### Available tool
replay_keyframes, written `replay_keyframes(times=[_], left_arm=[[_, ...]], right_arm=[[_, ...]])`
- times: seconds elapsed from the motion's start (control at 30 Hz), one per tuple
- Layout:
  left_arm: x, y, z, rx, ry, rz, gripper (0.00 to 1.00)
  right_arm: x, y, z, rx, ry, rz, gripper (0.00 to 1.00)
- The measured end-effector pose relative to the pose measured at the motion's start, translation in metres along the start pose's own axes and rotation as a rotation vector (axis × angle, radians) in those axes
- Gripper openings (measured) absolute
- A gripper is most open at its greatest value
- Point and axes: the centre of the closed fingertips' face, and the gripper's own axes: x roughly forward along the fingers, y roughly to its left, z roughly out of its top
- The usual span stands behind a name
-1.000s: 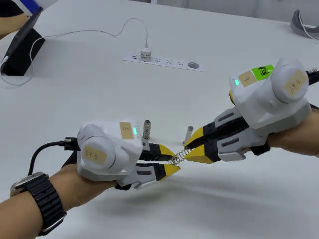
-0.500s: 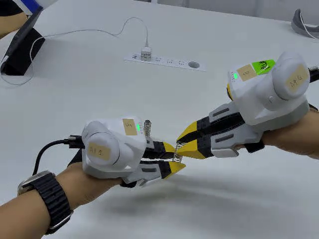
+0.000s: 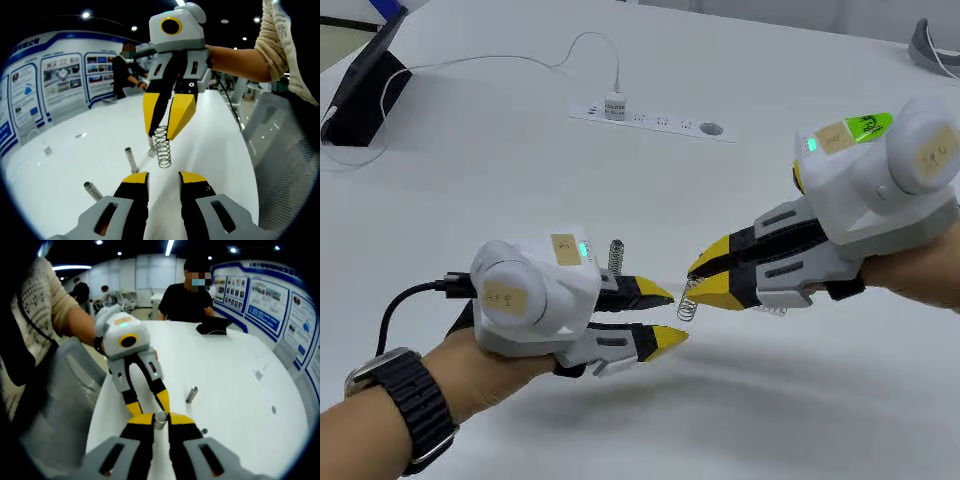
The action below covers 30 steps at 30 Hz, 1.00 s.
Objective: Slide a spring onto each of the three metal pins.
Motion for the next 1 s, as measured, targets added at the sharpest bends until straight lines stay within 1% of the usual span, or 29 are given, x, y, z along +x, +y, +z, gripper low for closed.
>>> replay_keyframes(times=[0.17,0.4,0.63,0.83,1.0], left_arm=[[-0.008,0.005,-0.006,-0.029,-0.002,0.027,0.30],[-0.016,0.009,-0.009,-0.058,-0.010,0.057,0.38],[-0.020,0.010,-0.010,-0.074,-0.017,0.076,0.41],[-0.023,0.011,-0.012,-0.085,-0.015,0.086,0.45],[-0.026,0.013,-0.013,-0.097,-0.018,0.095,0.48]], right_arm=[[-0.008,-0.016,0.000,0.008,-0.002,-0.040,0.12],[-0.017,-0.038,0.003,0.006,0.000,-0.101,0.12],[-0.018,-0.055,0.001,0.009,0.010,-0.145,0.12],[-0.016,-0.067,-0.002,0.025,0.013,-0.170,0.12],[-0.012,-0.071,-0.007,0.034,0.020,-0.171,0.12]])
